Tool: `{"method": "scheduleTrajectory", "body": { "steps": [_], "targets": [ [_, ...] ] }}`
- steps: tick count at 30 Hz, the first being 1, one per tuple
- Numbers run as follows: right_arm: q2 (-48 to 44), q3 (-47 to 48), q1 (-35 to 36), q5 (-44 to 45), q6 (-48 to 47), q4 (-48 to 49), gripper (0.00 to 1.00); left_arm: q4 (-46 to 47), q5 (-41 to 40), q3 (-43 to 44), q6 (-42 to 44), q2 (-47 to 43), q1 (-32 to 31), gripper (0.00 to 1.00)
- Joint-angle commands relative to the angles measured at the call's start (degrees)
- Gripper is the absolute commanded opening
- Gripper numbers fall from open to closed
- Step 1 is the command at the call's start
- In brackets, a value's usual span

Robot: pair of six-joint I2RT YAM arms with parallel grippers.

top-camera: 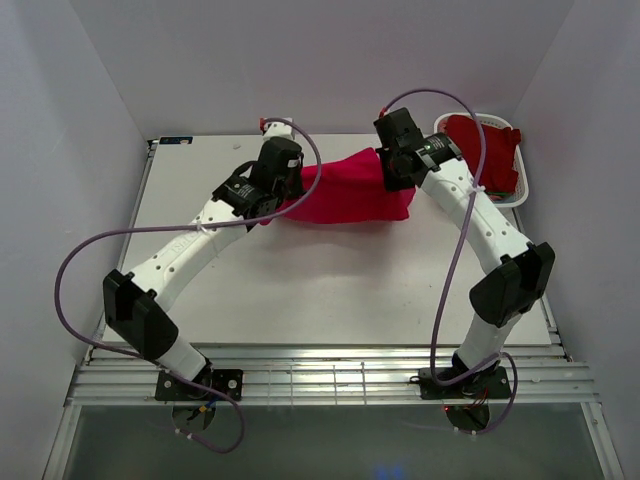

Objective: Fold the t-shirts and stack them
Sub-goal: Flatten out the tshirt

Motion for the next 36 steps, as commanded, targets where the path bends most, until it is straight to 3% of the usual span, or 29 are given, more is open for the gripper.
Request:
{"method": "scheduleTrajectory", "body": {
  "steps": [1, 6, 7, 8, 9, 10, 13, 16, 19, 26, 31, 36],
  "targets": [
    [-5.0, -8.8, 0.8, -3.5, 1.6, -6.4, 0.08, -2.1, 4.3, -4.9, 1.9, -5.6, -0.1, 0.0],
    [-9.2, -22.3, 5.5, -7.9, 9.4, -12.4, 0.08, -4.2, 10.4, -21.1, -3.6, -11.5, -1.5, 0.0],
    [-9.5, -24.4, 7.6, -9.3, 10.3, -12.9, 0.1, -5.8, 10.7, -22.7, -5.7, -13.3, -1.9, 0.05],
    [-9.7, -28.0, 9.0, -10.4, 11.3, -13.4, 0.16, -6.8, 11.4, -24.0, -7.0, -14.1, -2.5, 0.13],
    [-9.8, -29.3, 10.4, -10.8, 13.1, -14.4, 0.21, -7.5, 11.7, -25.9, -8.1, -14.9, -3.0, 0.32],
    [-9.8, -29.9, 13.2, -10.3, 14.0, -14.9, 0.31, -8.9, 11.9, -26.5, -9.0, -16.8, -3.6, 0.42],
    [-8.8, -26.8, 16.6, -7.6, 15.8, -17.8, 0.41, -11.1, 10.9, -25.2, -11.8, -19.8, -5.7, 0.82],
    [-8.3, -19.3, 16.9, -4.5, 15.5, -17.2, 0.51, -12.0, 9.2, -21.0, -12.1, -19.9, -5.9, 0.92],
    [-6.9, -15.6, 16.0, -0.3, 14.1, -14.8, 0.52, -9.6, 6.7, -19.5, -9.9, -16.4, -5.9, 0.92],
    [-2.4, -21.0, 12.0, 0.3, 11.4, 0.8, 0.45, -1.4, 2.3, -16.3, -5.2, -2.2, -5.7, 0.71],
    [0.9, -20.3, 8.7, -0.2, 9.8, 5.2, 0.43, 1.4, 0.0, -11.0, -0.1, 8.0, -3.9, 0.7],
    [2.8, -17.9, 6.6, -1.9, 8.7, 5.7, 0.42, 3.2, -1.1, -8.1, 2.6, 12.7, -1.3, 0.69]
  ]
}}
